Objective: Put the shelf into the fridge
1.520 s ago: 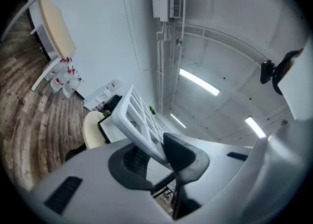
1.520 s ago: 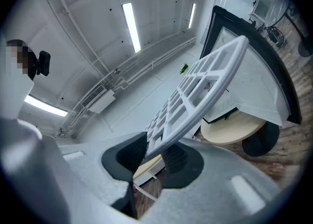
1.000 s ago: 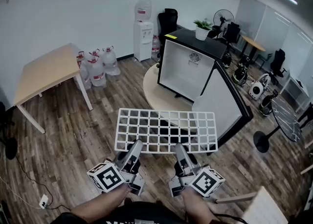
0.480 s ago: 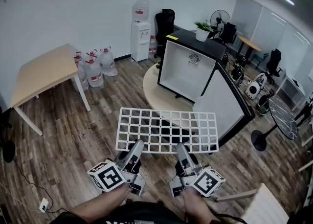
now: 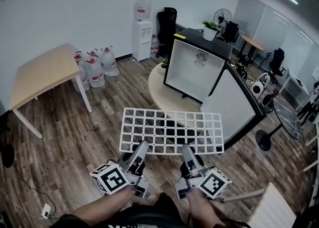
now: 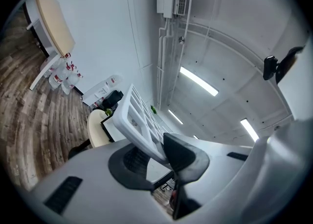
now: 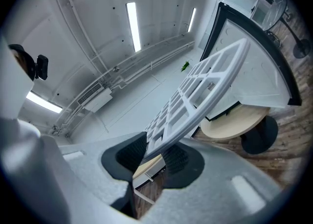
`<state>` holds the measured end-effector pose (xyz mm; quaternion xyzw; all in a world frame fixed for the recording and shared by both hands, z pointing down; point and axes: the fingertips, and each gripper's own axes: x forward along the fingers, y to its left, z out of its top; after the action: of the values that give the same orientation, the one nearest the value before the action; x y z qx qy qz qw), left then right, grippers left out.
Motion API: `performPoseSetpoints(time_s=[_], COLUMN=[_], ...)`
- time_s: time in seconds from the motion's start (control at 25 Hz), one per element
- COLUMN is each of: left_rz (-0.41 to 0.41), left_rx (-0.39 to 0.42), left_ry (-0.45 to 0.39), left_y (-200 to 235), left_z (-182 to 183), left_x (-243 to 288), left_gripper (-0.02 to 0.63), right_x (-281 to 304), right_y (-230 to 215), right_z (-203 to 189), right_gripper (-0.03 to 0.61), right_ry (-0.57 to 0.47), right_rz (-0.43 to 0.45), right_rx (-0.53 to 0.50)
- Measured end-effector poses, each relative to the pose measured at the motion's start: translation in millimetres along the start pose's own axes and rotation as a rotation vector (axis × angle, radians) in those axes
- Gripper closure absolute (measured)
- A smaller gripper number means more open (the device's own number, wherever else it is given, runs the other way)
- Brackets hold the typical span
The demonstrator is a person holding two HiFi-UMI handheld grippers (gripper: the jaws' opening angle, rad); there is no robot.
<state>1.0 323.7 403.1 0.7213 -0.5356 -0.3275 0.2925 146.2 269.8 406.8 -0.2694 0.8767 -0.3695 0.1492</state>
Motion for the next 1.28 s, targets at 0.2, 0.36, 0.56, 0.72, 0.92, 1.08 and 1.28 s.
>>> performPoseSetpoints(time_s=[0.2, 0.36, 0.56, 0.72, 0.92, 1.08, 1.28], left_rz=[0.011, 0.041, 0.065, 0.064, 0.072, 0.073, 0.092], left_rx=[-0.008, 0.003, 0.017, 0.007, 0.019, 0.029, 0.017], left_ry=[-0.008, -0.019, -0.020, -0.025, -0.006, 0.001, 0.002], left_y=[14.9, 31.8, 49.1, 60.6, 66.2, 67.6, 77.4], left_z=[14.5, 31.7, 47.3, 58.1, 62.2, 62.2, 67.3], left_x=[12.0, 26.3, 64.0, 103.6, 153.6, 185.7, 225.9], left_gripper=[0.537, 0.537, 0.537, 0.537, 0.537, 0.537, 0.537], right_x=[31.7, 62.6, 100.6, 132.4, 153.5, 171.2, 196.3], right_y=[6.2, -2.9, -25.9, -41.3, -76.8, -83.1, -108.2], right_z=[5.4, 6.8, 24.4, 50.5, 80.4, 104.7, 128.0], right_gripper=[0.483, 0.483, 0.483, 0.483, 0.483, 0.483, 0.483], right_ry=[0.026, 0.049, 0.060, 0.061, 0.053, 0.035, 0.040], right_rz=[0.065, 0.080, 0.086, 0.106, 0.051, 0.124, 0.095], right_rx=[-0.012, -0.012, 0.018, 0.000, 0.019, 0.019, 0.040])
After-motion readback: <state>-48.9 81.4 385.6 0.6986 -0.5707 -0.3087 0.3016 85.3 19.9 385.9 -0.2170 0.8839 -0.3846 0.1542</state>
